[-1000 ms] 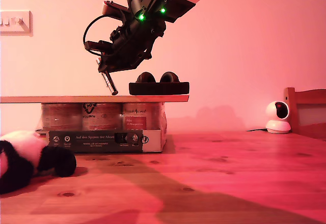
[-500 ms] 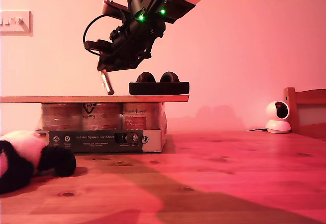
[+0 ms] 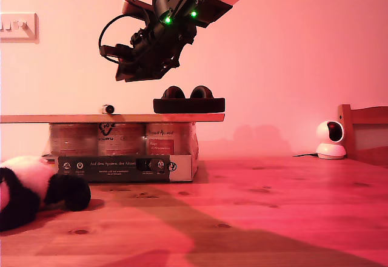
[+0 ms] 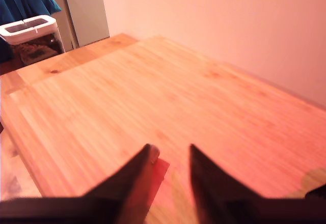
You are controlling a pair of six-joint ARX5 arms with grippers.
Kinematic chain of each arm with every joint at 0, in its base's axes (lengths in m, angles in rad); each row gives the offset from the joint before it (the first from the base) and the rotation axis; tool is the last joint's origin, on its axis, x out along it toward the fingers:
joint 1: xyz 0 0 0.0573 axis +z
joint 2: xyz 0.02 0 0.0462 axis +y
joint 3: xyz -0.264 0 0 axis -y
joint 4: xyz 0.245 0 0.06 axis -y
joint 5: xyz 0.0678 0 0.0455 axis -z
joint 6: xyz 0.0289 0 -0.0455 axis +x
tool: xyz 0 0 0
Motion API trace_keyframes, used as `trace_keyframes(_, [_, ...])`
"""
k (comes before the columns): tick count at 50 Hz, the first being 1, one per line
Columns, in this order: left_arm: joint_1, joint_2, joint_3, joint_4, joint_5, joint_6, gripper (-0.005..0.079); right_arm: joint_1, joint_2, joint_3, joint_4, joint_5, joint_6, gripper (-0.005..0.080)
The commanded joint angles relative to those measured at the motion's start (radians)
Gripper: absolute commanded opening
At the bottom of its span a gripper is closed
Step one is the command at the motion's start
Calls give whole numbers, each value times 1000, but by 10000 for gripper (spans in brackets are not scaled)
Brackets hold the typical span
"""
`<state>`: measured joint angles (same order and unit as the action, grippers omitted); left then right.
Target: Pick up the laser pointer and place it on the shelf behind you
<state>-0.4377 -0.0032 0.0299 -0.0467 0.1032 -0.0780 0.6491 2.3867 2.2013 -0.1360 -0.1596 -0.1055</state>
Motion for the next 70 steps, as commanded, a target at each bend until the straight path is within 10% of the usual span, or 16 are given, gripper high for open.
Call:
trace_keyframes(1, [-1,-9,-14,15,0,-1,-13,5,16,15,5,-29,1,-9])
trace_keyframes(30, [-1,-9,-14,90,-145,0,-19,21,-45,15,-127,-66,19,-10])
trace_keyframes(70, [7,-9,-14,42,-154,-11,-19,-179,-227,11,-327,-62,-35,-11])
